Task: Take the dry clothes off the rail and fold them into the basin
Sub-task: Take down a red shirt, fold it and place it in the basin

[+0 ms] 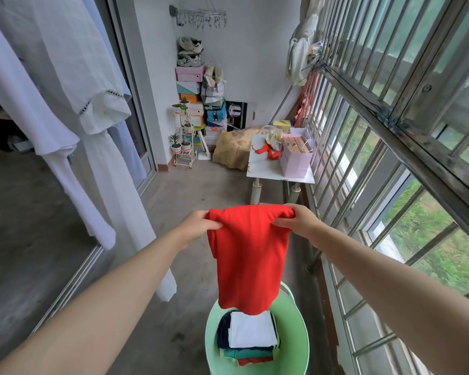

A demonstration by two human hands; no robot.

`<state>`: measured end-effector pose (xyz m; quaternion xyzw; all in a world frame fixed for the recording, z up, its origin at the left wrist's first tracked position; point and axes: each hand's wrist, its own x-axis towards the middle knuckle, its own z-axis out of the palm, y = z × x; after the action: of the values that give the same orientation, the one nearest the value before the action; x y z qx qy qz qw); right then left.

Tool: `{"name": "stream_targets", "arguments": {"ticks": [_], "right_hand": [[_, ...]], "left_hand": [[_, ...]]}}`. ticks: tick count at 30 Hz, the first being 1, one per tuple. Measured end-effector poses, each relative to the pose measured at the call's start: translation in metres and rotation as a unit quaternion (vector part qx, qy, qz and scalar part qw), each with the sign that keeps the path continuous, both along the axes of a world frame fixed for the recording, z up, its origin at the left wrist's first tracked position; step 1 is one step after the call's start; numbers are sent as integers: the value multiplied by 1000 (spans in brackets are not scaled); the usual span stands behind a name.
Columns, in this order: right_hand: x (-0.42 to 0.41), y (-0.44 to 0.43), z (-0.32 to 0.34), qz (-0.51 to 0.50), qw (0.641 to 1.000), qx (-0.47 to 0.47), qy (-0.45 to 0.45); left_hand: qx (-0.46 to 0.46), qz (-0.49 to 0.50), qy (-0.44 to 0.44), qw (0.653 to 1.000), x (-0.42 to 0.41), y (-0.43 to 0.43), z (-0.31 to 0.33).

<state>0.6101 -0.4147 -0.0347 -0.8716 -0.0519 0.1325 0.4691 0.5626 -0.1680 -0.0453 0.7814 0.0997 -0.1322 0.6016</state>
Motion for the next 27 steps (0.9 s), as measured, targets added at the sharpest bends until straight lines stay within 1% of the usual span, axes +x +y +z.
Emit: {"name": "stream_targets", "arguments": {"ticks": [1, 2, 3, 4, 7, 10, 12, 13, 15, 16, 17, 19, 21, 24, 26, 27], "right_hand": [[-3, -2, 2, -16, 996, 85, 35], [-5, -2, 4, -28, 983, 168, 71], [-7, -2, 7, -37, 967, 233, 101], [-9, -2, 11, -41, 954, 272, 119], [-10, 4, 21, -50, 930, 336, 136], [-5, 8, 31, -67, 913, 382, 126], [-5, 6, 30, -46, 911, 380, 154], [-7, 5, 26, -17, 916, 357, 182], [-13, 3, 12, 35, 936, 272, 220], [-16, 4, 6, 35, 946, 239, 217], [-18, 5, 3, 12, 951, 230, 206], [-20, 8, 5, -35, 942, 266, 203], [-20, 10, 11, -53, 922, 309, 225], [-19, 13, 16, -72, 908, 329, 248], [-21, 14, 18, -87, 907, 324, 254], [-22, 13, 18, -101, 906, 322, 255]], "left_hand": [[-47, 13, 1, 999, 1, -1, -1], [-97, 25, 1, 995, 3, -2, -2], [-142, 36, 1, 989, 5, -2, -4], [-183, 46, 2, 982, 7, -4, -5], [-274, 94, 18, 957, 13, -10, -3], [-333, 131, 28, 934, 17, -11, 0], [-344, 149, 45, 926, 18, -9, 0], [-347, 156, 57, 923, 17, -8, 0], [-350, 168, 80, 918, 15, -9, -1], [-352, 174, 87, 916, 15, -9, -3], [-358, 175, 95, 912, 14, -8, -6], [-377, 142, 101, 910, 13, -4, -12], [-372, 68, 101, 920, 9, -5, -16], [-280, -20, 113, 953, 0, -17, -26], [-236, -21, 121, 964, -2, -21, -35], [-231, -13, 123, 965, -2, -21, -36]]}}
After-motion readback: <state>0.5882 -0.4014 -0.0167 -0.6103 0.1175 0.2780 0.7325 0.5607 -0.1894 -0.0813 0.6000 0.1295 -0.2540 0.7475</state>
